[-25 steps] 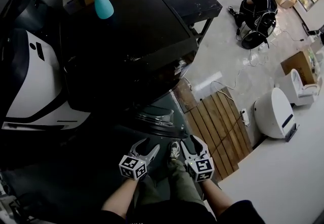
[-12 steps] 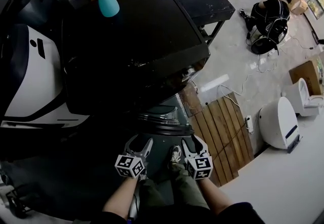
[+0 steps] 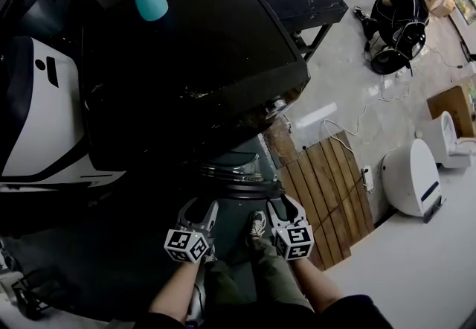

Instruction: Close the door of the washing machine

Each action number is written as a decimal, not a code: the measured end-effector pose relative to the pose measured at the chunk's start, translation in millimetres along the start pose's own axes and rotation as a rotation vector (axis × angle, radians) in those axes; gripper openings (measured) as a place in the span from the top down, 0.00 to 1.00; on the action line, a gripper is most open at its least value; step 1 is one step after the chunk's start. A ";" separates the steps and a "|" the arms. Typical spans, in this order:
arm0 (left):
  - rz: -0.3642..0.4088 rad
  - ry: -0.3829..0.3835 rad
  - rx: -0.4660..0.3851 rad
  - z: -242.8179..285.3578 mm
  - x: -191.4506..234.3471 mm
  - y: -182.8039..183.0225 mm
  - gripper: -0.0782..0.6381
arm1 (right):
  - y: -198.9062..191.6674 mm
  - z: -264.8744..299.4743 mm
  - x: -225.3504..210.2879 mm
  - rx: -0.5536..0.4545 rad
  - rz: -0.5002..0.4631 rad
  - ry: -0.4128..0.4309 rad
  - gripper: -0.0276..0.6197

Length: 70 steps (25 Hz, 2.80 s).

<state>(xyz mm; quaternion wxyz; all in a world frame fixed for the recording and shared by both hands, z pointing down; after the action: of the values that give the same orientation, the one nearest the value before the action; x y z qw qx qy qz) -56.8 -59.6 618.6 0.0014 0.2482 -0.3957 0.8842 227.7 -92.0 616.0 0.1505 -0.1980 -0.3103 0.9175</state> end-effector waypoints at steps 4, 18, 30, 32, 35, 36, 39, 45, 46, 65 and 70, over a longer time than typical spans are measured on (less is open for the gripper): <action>0.008 -0.006 -0.003 5.2 0.8 3.2 0.65 | 0.2 7.1 -5.9 -0.002 0.014 0.001 0.70; 0.027 0.002 -0.022 19.7 4.2 17.2 0.66 | 13.7 36.7 -11.1 -0.033 0.068 0.029 0.72; 0.045 0.013 -0.062 35.9 9.9 28.7 0.66 | 43.7 73.7 -23.8 -0.104 0.077 0.020 0.72; 0.047 0.015 -0.068 38.8 12.0 32.2 0.66 | 50.7 81.2 -25.4 -0.108 0.079 0.027 0.72; 0.051 0.019 -0.075 43.3 15.3 37.3 0.66 | 60.4 94.9 -25.4 -0.092 0.062 0.050 0.72; 0.050 0.021 -0.076 44.8 15.7 38.3 0.66 | 63.2 98.9 -25.9 -0.088 0.050 0.053 0.72; 0.044 0.026 -0.077 49.8 17.1 41.4 0.66 | 71.7 108.0 -29.1 -0.096 0.035 0.061 0.72; 0.049 0.036 -0.083 56.9 22.8 50.5 0.66 | 90.3 124.2 -30.8 -0.123 0.042 0.073 0.73; 0.048 0.038 -0.085 58.2 23.9 51.8 0.66 | 93.1 126.8 -31.0 -0.126 0.044 0.074 0.73; 0.085 0.077 -0.033 74.5 38.4 58.1 0.88 | 102.5 142.4 -19.4 -0.161 0.013 0.065 0.86; 0.068 0.099 -0.062 79.5 35.2 53.6 0.88 | 102.0 143.4 -20.8 -0.167 0.006 0.078 0.86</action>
<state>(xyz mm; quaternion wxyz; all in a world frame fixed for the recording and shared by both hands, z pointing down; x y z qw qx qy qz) -63.6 -158.9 641.5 -0.0014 0.1906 -0.4306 0.8822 164.8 -251.2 662.0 0.1429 -0.2465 -0.3791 0.8804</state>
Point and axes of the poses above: the fingertips, and each gripper's own axes: z forward along the fingers, x to its left, y out of its top, the point moved 10 cm from there along -z, backward along the fingers, and after that the axes turned 9 degrees about x, right-handed, at the moved point
